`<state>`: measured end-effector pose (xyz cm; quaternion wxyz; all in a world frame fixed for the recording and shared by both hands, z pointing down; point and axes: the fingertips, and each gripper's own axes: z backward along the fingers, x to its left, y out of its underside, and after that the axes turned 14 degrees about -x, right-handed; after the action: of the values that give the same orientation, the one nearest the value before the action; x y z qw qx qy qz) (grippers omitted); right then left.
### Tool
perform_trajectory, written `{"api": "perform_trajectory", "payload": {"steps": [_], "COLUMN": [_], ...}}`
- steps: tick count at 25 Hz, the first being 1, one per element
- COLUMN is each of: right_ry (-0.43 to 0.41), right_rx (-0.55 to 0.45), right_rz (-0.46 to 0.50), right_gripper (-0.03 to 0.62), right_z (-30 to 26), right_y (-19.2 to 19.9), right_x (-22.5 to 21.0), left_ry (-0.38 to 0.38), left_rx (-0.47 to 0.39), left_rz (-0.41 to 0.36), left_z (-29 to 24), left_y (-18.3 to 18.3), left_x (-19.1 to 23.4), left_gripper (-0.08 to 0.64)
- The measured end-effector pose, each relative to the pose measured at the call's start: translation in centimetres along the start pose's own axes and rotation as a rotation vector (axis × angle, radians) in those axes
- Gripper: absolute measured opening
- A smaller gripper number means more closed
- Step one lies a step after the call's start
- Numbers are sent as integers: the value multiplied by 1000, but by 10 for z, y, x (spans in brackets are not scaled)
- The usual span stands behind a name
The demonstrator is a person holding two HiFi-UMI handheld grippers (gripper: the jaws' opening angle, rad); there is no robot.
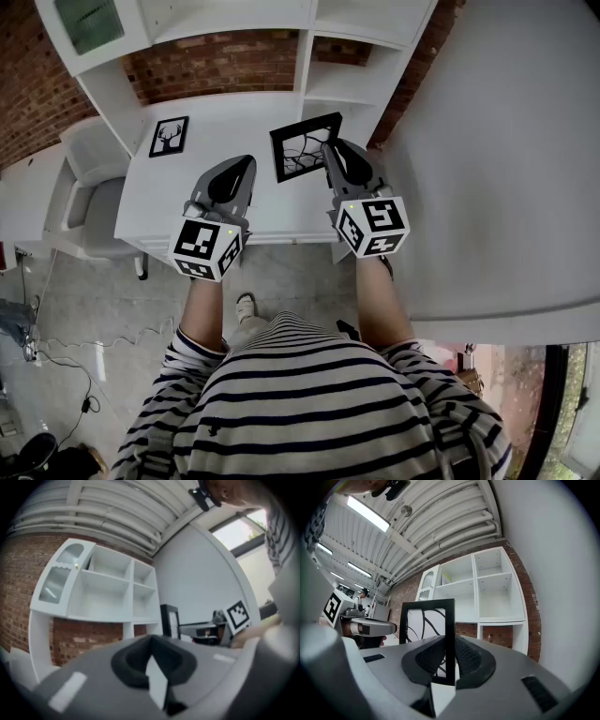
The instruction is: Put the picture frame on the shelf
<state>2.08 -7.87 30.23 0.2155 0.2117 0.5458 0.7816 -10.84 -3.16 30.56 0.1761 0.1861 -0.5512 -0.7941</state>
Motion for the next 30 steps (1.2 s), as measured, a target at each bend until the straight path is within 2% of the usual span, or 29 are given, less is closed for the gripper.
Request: {"api": "perform_trajectory", "payload": {"steps": [16,30], "right_ry": [3,-39], "right_rx": [8,12], "right_rz": [11,24], "right_gripper": [60,61], "right_z": [-2,-2], "right_y": [2,-8], "right_x": [-5,5], "left_ry": [7,22], "left_rx": [6,0], "left_rz": [-2,-13], "left_z": [-2,-1], "left_y": [2,-7], "left_x": [-2,-7], "left_gripper": [6,6]}}
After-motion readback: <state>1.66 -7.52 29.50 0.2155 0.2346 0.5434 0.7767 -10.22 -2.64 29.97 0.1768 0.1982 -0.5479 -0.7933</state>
